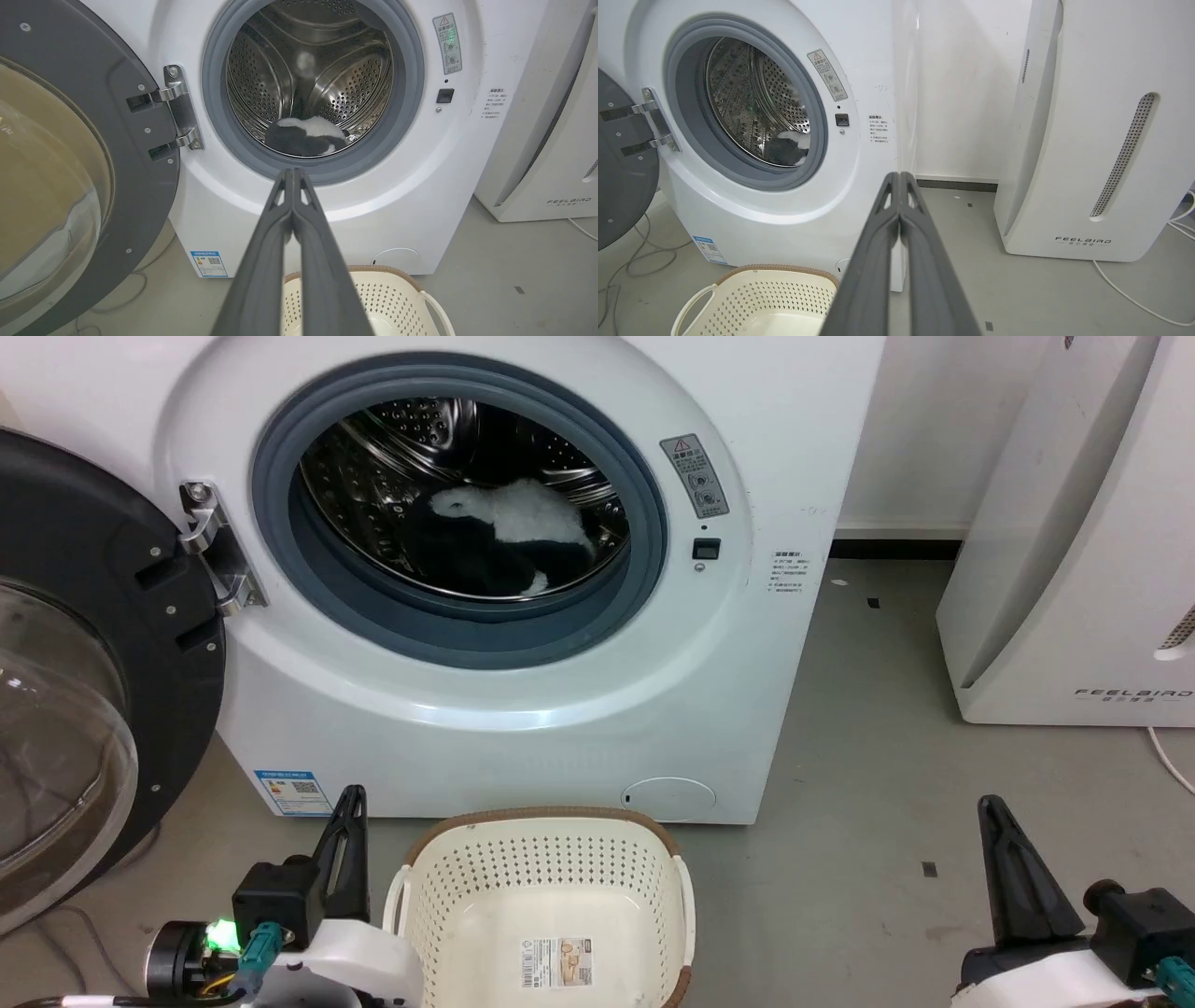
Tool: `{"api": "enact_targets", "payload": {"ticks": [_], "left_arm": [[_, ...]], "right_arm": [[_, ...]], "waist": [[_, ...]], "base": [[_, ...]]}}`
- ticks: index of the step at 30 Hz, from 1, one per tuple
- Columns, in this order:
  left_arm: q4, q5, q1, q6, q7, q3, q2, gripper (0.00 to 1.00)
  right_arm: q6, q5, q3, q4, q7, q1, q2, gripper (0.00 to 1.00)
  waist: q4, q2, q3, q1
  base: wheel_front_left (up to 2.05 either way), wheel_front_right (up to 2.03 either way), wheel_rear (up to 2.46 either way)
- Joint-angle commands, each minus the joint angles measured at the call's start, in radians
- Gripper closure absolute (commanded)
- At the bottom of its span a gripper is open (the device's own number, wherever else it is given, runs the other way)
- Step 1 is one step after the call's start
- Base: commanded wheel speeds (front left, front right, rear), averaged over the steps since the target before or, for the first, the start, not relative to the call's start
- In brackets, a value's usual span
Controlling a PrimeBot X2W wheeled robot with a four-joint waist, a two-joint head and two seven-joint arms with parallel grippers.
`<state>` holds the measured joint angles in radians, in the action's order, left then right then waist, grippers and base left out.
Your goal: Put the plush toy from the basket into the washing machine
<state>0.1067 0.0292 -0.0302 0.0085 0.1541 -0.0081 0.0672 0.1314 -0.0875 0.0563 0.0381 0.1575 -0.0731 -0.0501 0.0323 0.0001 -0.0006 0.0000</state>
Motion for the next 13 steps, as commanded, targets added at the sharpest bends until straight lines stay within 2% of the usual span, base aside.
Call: {"api": "enact_targets", "payload": {"ticks": [1,13], "left_arm": [[-0.010,-0.008,0.013,-0.003,-0.008,0.003,-0.005,1.00],[-0.025,-0.011,0.015,-0.004,-0.030,0.004,-0.007,1.00]], "right_arm": [[0.000,0.007,-0.004,-0.006,-0.011,0.019,0.000,1.00],[0.000,0.020,-0.012,-0.011,-0.033,0.027,0.000,1.00]], "waist": [[-0.001,-0.0001,0.000,0.0000],[-0.006,-0.0001,0.000,0.0000]], "base": [[0.00,0.00,0.00],[0.00,0.00,0.00]]}}
